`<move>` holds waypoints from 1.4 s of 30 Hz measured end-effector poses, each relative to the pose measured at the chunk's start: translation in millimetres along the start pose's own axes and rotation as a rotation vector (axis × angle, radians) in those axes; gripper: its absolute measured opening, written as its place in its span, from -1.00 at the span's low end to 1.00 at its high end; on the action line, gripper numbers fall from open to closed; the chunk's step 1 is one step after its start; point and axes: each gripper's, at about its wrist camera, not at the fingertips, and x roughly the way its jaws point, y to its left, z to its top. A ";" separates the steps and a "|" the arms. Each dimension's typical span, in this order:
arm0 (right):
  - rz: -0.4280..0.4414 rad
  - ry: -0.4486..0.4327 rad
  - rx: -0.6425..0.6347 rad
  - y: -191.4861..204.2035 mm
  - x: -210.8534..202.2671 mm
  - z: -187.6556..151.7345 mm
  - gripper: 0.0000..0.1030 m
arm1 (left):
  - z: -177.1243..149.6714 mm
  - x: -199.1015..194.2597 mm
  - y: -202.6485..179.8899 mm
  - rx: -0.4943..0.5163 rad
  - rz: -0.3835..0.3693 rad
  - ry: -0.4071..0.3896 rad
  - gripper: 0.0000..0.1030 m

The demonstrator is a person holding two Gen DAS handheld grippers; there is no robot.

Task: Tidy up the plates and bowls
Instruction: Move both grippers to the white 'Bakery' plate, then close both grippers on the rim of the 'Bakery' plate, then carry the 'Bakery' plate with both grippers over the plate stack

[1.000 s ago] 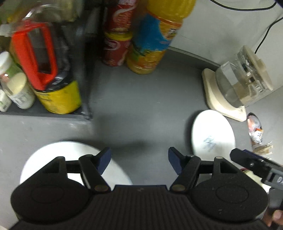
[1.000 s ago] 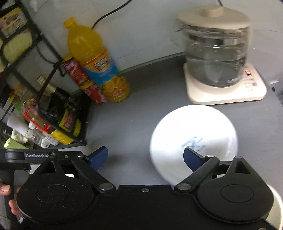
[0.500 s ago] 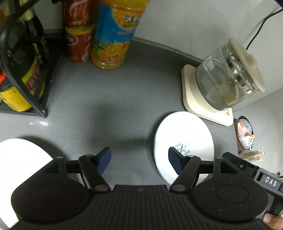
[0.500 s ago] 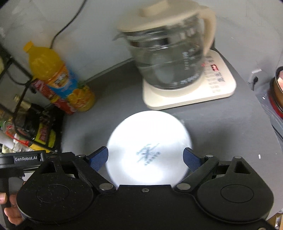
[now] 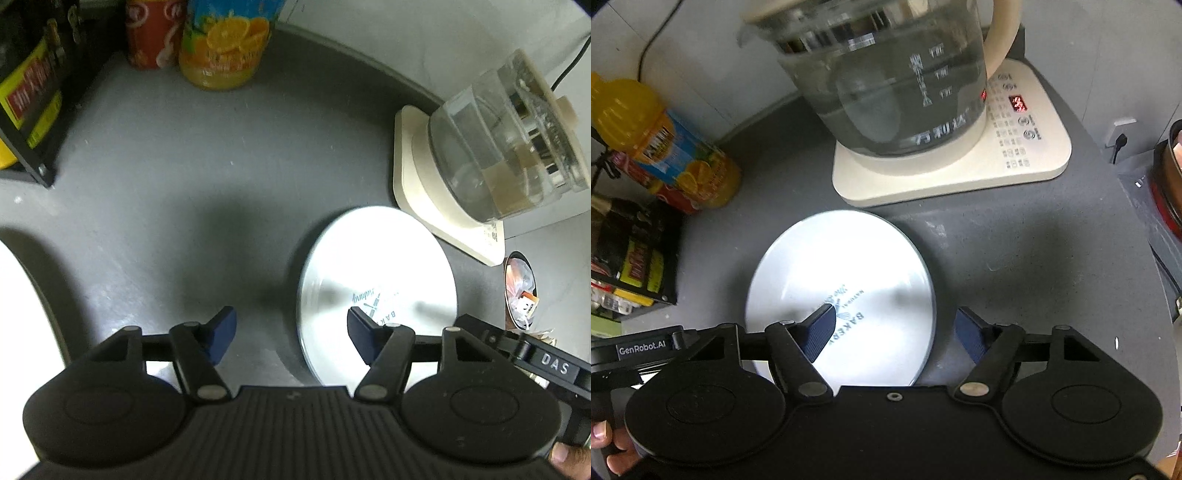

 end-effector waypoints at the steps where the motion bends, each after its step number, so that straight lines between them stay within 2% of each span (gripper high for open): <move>1: 0.001 0.010 -0.003 -1.5 2.9 0.7 0.33 | -1.4 3.0 -0.5 -0.003 -0.003 0.005 0.24; 7: 0.012 0.065 -0.018 -4.3 21.3 2.7 0.13 | -9.3 18.3 2.5 -0.055 0.000 0.033 0.08; 12: 0.013 0.098 -0.026 -3.7 32.7 3.1 -0.12 | -8.7 28.7 6.2 -0.107 -0.020 0.065 -0.36; 16: 0.005 0.105 -0.019 -5.8 37.1 3.6 -0.21 | -10.2 35.3 8.3 -0.130 -0.036 0.086 -0.51; 19: 0.003 0.144 0.001 -10.0 46.3 4.2 -0.33 | -9.3 36.3 7.3 -0.128 -0.048 0.081 -0.57; 23: 0.006 0.149 0.000 -12.4 49.9 5.9 -0.43 | -7.8 42.4 6.3 -0.136 -0.078 0.100 -0.77; 25: -0.004 0.152 0.007 -15.4 50.3 6.7 -0.61 | -8.1 42.6 6.5 -0.133 -0.079 0.101 -0.78; 27: 0.009 0.143 0.014 -19.7 48.6 5.7 -0.67 | -8.3 42.1 5.6 -0.126 -0.078 0.102 -0.78; 33: 0.048 0.086 -0.002 -17.1 33.1 1.2 -0.79 | -4.8 35.1 13.7 -0.126 -0.108 0.102 -0.78; 37: 0.084 0.044 -0.008 -9.8 22.1 5.5 -0.85 | 0.4 21.5 19.0 -0.106 -0.113 0.068 -0.78; 42: 0.110 0.009 -0.045 3.6 16.7 6.5 -0.85 | 5.8 7.7 30.2 -0.092 -0.124 0.049 -0.78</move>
